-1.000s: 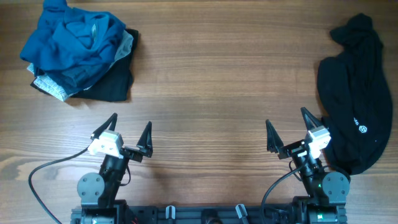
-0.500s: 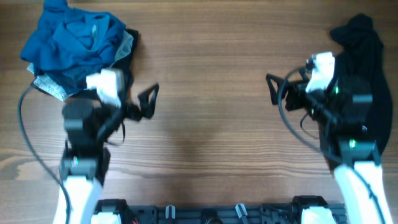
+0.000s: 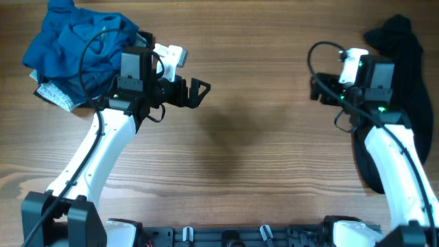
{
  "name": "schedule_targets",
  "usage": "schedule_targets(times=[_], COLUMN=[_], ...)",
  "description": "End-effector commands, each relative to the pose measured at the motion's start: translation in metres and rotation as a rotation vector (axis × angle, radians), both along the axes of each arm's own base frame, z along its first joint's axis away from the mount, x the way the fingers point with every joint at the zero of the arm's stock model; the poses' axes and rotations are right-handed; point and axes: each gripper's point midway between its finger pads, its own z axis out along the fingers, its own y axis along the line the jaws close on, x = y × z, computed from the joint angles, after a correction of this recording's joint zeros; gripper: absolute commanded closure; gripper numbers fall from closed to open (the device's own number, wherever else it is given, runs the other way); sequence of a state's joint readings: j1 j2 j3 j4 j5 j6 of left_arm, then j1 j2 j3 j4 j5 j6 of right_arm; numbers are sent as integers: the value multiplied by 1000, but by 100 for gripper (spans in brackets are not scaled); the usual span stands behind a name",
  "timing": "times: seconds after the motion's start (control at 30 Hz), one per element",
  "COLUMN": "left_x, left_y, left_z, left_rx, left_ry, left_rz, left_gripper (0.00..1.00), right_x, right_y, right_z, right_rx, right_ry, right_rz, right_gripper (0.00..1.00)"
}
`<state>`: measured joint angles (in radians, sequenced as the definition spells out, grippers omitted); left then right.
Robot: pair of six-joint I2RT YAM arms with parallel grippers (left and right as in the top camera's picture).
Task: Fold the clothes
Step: 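Move the right gripper toward the crumpled black shirt on the right, then grasp the black shirt with the right gripper and drag it toward center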
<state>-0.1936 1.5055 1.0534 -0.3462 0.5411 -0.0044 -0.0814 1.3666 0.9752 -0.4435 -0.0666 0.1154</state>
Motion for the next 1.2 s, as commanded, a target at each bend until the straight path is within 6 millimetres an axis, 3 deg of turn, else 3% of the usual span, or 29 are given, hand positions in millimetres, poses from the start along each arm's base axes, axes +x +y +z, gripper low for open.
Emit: schedule_targets(times=[0.0, 0.2, 0.4, 0.53, 0.57, 0.63, 0.73, 0.77, 0.87, 0.93, 1.0, 1.1, 1.17], left_x=[6, 6, 6, 6, 6, 6, 8, 9, 14, 20, 26, 27, 27], left_y=[-4, -4, -4, -4, -4, -4, -4, -4, -5, -6, -7, -3, 4], left_z=[13, 10, -12, -31, -35, -39, -38, -37, -28, -8, 28, 60, 70], left_rx=[-12, -9, 3, 13, 14, 17, 17, 16, 8, -18, -60, -76, -79], left_ry=[-48, -40, 22, 75, 84, 94, 87, 78, 38, -24, -128, -228, -252], left_rz=[-21, -21, -21, -21, -21, -21, -18, -18, -18, -3, 14, 23, 40], left_gripper=[0, 0, 0, 0, 0, 0, 0, 0, 0, 0, 0, 0, 0], right_x=[9, 32, 27, 22, 21, 17, 19, 22, 35, 51, 64, 72, 76], right_y=[-54, -92, -121, -137, -140, -142, -137, -131, -107, -68, -19, 44, 90], right_z=[-22, -85, -137, -153, -156, -159, -160, -160, -145, -112, -70, -31, -13], right_rx=[-73, -98, -179, -178, -175, -164, -137, -106, -10, 100, 178, 199, 229], right_ry=[46, 103, 190, 213, 218, 228, 228, 223, 174, 80, -21, -100, -147], right_rz=[-223, -332, -432, -467, -476, -491, -474, -451, -327, -133, 20, 163, 239], right_gripper=[14, 15, 15, 18, 23, 55, 84, 96, 96, 96, 96, 96, 96])
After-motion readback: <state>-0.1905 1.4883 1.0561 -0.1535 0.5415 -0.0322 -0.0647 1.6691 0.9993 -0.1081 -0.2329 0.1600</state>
